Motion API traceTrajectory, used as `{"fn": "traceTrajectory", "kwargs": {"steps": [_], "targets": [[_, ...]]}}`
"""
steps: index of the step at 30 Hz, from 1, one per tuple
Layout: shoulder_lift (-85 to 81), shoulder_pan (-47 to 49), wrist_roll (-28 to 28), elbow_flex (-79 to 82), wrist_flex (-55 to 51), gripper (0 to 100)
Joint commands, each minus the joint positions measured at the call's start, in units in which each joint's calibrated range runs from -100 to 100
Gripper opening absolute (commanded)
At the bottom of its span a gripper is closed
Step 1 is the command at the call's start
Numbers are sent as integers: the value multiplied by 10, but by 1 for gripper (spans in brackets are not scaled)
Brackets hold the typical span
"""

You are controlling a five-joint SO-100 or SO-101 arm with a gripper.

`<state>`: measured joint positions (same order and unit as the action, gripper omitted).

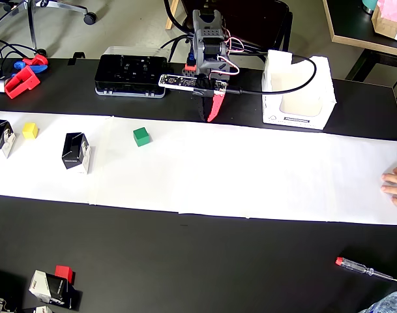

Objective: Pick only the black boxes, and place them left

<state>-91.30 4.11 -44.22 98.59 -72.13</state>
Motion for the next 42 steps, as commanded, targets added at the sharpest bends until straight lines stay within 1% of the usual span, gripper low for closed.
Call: {"fn": "traceTrajectory", "kwargs": {"steps": [1,42], "targets": [[-10,-12,-59,6,-2,0],[-9,-9,-59,6,-2,0]]}}
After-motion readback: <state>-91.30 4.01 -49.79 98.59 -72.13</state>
